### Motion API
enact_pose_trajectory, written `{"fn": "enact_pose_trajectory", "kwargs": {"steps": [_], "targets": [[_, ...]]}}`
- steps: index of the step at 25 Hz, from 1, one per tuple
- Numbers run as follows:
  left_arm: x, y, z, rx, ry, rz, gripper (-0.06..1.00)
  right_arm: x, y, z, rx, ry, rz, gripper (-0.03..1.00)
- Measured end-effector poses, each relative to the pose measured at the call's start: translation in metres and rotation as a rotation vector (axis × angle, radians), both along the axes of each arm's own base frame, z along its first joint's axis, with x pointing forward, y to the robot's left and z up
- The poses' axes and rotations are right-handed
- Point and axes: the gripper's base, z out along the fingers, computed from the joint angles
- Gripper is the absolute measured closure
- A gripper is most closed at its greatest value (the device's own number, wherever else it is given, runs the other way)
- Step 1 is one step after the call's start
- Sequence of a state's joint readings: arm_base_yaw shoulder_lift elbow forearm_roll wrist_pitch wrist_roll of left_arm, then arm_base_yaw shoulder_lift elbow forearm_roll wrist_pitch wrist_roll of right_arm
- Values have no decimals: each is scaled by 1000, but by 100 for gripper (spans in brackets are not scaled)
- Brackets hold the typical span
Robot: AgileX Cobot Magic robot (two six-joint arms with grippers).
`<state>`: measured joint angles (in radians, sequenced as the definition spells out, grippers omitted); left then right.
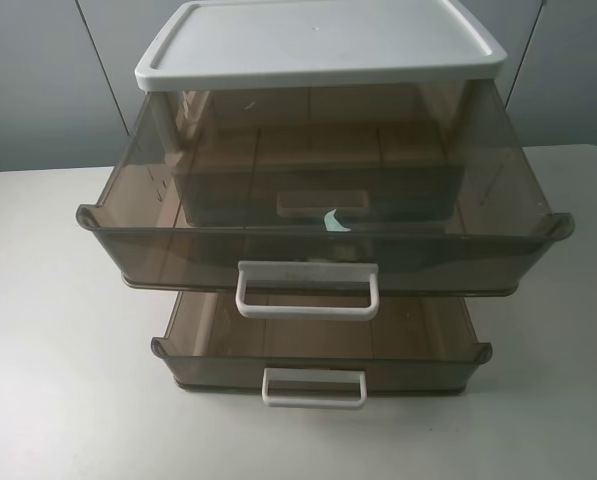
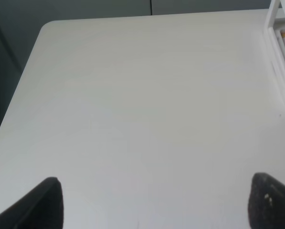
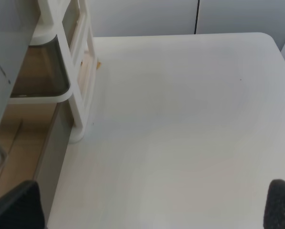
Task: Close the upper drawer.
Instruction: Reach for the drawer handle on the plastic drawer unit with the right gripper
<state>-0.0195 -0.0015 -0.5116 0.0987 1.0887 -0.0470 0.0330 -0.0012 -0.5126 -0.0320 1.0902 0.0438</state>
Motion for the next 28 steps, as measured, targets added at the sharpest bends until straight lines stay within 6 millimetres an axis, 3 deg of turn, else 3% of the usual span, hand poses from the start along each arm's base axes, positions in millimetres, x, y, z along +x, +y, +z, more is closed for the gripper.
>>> {"fn": "enact_pose_trajectory", "kwargs": {"steps": [28], "targets": [[0, 0, 0, 2, 0, -1, 20, 0, 0, 0, 0, 0, 0, 27]]}}
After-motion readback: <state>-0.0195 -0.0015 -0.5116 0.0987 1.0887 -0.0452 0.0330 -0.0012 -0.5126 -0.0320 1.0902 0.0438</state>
